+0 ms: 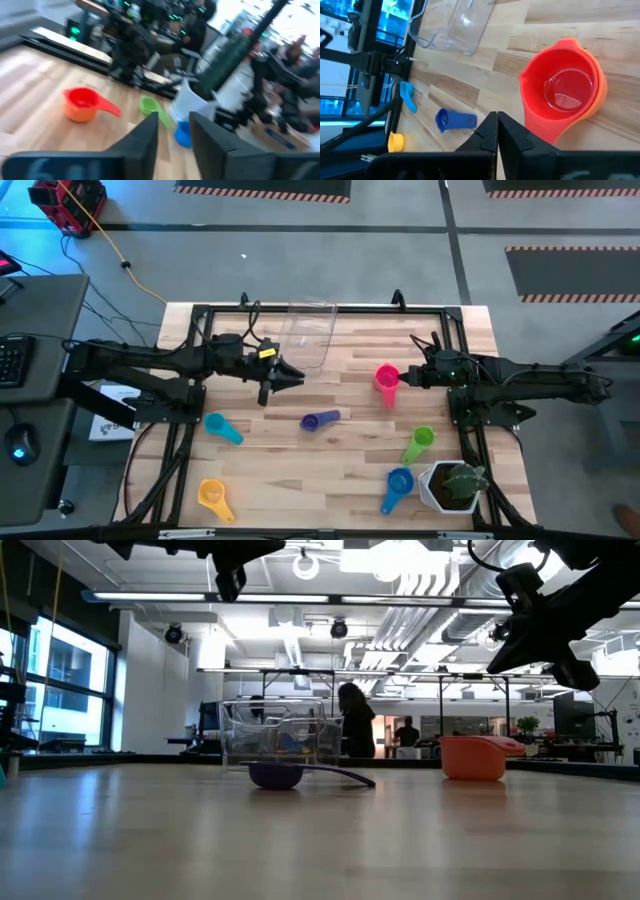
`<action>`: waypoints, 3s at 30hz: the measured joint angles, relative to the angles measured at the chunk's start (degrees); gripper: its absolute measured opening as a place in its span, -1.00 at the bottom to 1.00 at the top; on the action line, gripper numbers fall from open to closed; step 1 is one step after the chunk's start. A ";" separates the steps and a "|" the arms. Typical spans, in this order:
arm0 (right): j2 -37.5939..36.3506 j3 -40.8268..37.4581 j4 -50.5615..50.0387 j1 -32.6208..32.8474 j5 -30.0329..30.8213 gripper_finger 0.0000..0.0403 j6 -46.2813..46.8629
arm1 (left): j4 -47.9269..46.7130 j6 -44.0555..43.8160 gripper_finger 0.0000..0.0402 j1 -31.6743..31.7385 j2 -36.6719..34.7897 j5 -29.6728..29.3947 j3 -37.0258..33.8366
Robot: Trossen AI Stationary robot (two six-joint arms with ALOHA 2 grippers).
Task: Nest measuring cups in basket
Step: Stack the blue measuring cup on top of the pink measuring cup
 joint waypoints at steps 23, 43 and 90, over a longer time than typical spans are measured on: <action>0.96 0.04 24.40 0.02 2.96 0.15 2.59 | -7.11 4.39 0.42 6.72 -3.01 19.57 0.02; 34.33 40.03 -12.73 2.14 -35.33 0.30 -35.37 | -7.02 -1.43 0.42 6.08 -3.01 2.25 0.02; 83.93 56.68 -24.82 38.06 -43.33 0.30 -78.94 | -7.37 5.53 0.42 6.00 -3.01 2.61 0.07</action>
